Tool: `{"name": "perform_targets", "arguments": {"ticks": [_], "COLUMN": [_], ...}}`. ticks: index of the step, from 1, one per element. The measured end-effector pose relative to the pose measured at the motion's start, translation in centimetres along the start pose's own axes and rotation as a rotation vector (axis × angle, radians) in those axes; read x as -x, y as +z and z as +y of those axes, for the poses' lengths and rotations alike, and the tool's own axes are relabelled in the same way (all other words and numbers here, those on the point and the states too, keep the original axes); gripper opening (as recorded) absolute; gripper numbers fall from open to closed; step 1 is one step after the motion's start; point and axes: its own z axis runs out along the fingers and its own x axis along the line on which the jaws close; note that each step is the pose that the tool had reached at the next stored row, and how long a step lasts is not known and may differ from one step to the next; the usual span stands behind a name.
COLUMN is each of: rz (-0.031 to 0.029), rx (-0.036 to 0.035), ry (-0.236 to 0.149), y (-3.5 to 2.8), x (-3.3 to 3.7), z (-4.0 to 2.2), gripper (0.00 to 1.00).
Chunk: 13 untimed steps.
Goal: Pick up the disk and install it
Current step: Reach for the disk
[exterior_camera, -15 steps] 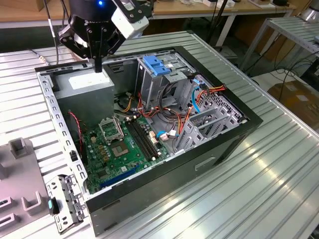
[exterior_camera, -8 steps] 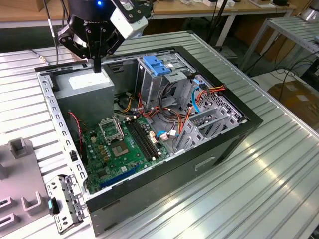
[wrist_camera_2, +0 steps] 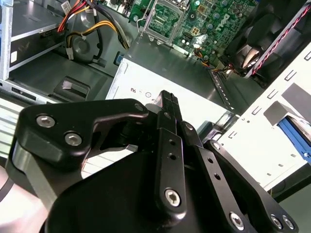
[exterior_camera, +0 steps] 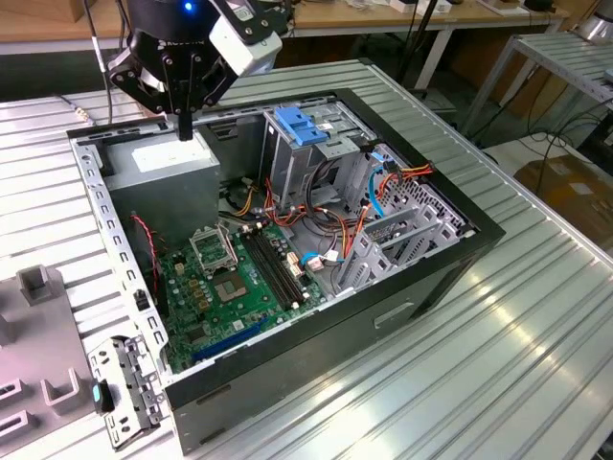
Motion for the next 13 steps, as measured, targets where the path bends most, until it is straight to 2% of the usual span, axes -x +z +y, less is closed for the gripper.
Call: {"name": "perform_targets", "arguments": {"ticks": [13], "rz": [0.0009], "rx": [0.0], "ry": [0.0], "y": [0.03], "x": [-0.33], "z": [-0.03], "gripper": [0.11]}}
